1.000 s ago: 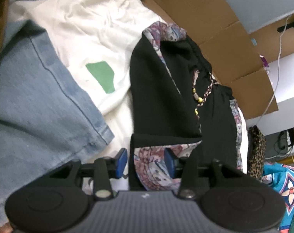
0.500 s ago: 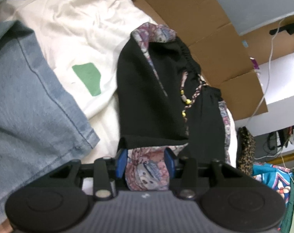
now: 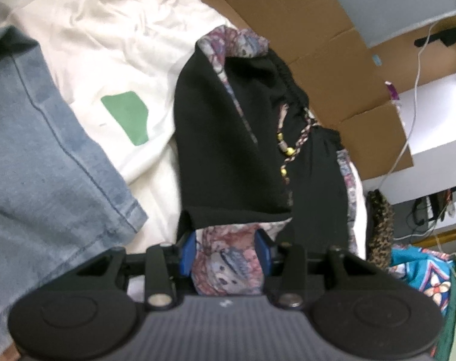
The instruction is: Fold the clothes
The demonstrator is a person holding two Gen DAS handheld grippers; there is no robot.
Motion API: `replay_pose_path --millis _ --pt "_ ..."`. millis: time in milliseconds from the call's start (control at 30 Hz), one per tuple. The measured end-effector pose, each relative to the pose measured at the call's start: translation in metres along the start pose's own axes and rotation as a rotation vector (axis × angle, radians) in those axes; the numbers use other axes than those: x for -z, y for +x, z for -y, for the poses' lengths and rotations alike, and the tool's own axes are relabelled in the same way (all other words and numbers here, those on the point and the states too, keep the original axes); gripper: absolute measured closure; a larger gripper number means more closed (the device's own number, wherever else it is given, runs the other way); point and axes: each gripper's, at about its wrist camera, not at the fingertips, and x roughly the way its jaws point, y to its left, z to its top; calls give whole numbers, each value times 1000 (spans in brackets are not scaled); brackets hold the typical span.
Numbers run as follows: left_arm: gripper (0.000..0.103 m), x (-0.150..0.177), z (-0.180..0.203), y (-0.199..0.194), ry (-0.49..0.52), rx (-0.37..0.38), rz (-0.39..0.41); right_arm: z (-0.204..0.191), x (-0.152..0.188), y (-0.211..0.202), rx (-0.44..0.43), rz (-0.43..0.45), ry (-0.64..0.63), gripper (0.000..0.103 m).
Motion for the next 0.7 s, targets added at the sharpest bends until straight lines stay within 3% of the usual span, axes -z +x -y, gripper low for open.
replay_pose_path --millis 133,233,300,500,700 --pt "62 3 -5 4 34 15 19 1 -1 -1 -11 3 7 75" --pt "79 4 -10 5 31 33 33 5 -1 0 -28 5 29 74" --pt "100 5 -12 3 25 48 43 7 0 0 -40 5 46 72" --pt "101 12 -14 -16 -18 33 94 9 -1 -4 -72 19 70 58" --pt "102 29 -16 -66 -71 46 207 10 -5 -10 -94 34 81 55"
